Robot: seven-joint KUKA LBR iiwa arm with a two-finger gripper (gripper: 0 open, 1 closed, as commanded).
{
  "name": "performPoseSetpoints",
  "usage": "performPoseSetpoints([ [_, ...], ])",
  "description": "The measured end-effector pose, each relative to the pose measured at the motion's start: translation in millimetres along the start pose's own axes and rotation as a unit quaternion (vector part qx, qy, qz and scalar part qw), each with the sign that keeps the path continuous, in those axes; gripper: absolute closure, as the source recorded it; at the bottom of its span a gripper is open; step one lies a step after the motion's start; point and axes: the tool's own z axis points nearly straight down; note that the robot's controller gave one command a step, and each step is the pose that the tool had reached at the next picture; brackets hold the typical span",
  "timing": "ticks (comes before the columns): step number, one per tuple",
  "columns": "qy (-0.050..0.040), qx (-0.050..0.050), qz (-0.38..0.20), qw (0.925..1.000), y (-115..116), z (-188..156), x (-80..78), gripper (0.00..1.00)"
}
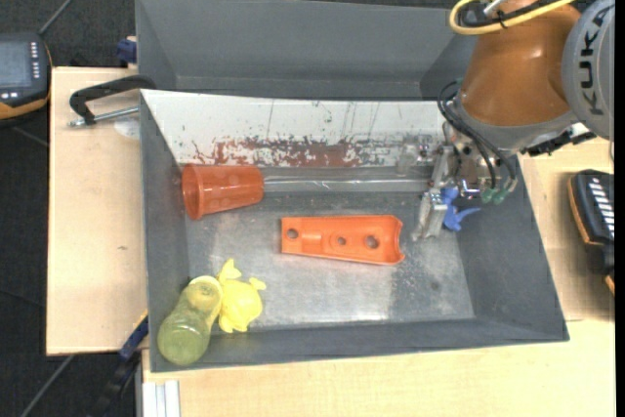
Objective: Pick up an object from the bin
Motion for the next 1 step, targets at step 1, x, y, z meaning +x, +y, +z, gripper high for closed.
performPoseSetpoints([
  [1, -0.0043, 0.0, 0.0, 1.0, 0.1, -5.0, -1.4, 0.0],
])
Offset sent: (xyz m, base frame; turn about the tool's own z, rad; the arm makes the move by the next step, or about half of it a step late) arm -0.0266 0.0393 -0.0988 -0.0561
